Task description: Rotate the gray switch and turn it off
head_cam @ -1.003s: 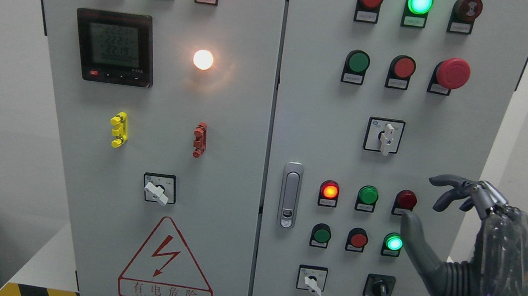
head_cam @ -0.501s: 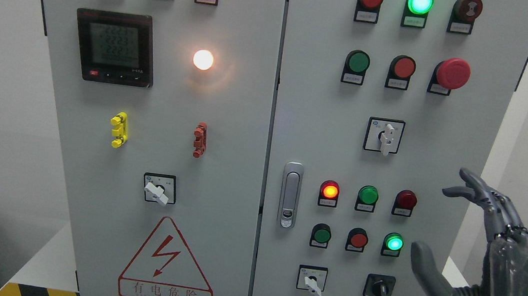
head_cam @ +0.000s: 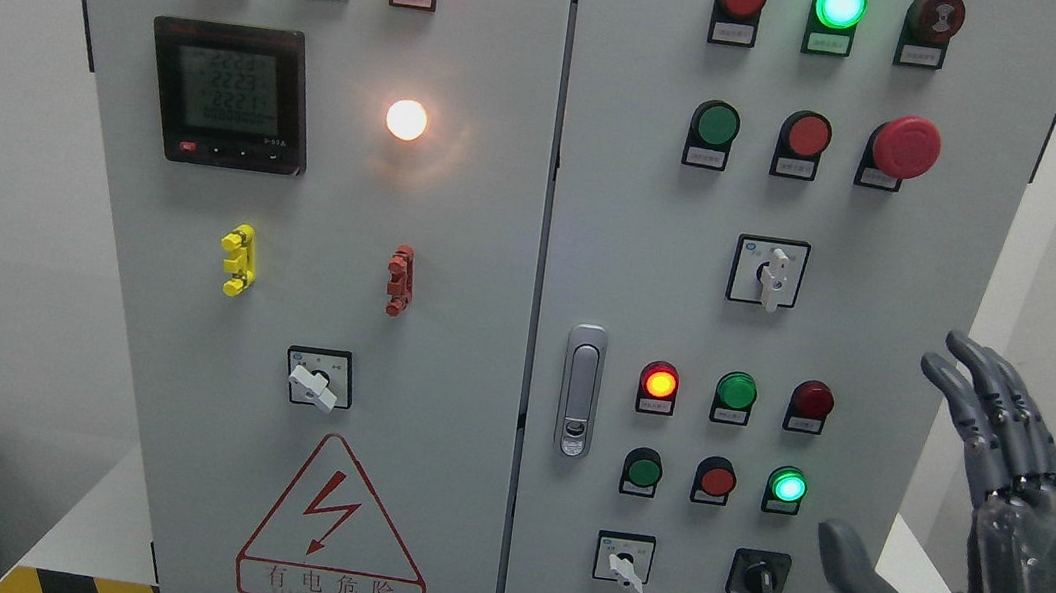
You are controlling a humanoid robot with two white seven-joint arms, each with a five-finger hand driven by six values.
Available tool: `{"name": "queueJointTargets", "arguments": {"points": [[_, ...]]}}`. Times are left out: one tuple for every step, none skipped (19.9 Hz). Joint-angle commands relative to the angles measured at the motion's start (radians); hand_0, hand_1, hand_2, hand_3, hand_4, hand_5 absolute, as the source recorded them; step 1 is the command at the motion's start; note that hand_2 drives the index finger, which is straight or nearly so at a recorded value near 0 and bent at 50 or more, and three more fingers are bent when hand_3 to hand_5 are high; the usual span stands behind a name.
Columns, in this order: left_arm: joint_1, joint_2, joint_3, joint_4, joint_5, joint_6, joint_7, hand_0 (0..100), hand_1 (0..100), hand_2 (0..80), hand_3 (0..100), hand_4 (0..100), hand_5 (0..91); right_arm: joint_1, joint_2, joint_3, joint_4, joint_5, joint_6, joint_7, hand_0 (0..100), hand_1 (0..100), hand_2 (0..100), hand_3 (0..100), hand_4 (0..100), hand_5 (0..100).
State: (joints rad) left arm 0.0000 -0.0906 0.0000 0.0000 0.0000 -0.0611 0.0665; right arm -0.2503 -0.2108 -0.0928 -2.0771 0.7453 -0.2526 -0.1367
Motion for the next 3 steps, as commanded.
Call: {"name": "queueJointTargets", "arguments": {"points": [[-0.009,0.0,0.008,-0.026,0.02,-0.005,-0.001,12,39,0.0,0,0,0.0,0.006,-0.035,0.004,-0.011,0.0,0.004,0.0,14,18,3,6,0,0],[-0.009,0.0,0.008,-0.026,0.02,-0.005,-0.001,12,39,0.0,0,0,0.0,0.008,-0.035,0.004,-0.011,0.0,0.004,0.0,14,18,3,6,0,0],[-0.009,0.0,0.008,-0.026,0.02,-0.005,-0.001,12,39,0.0,0,0,0.0,0.012,-0.035,0.004,-0.011,-0.001,0.004,-0.001,14,19,3,7,0,0]]}}
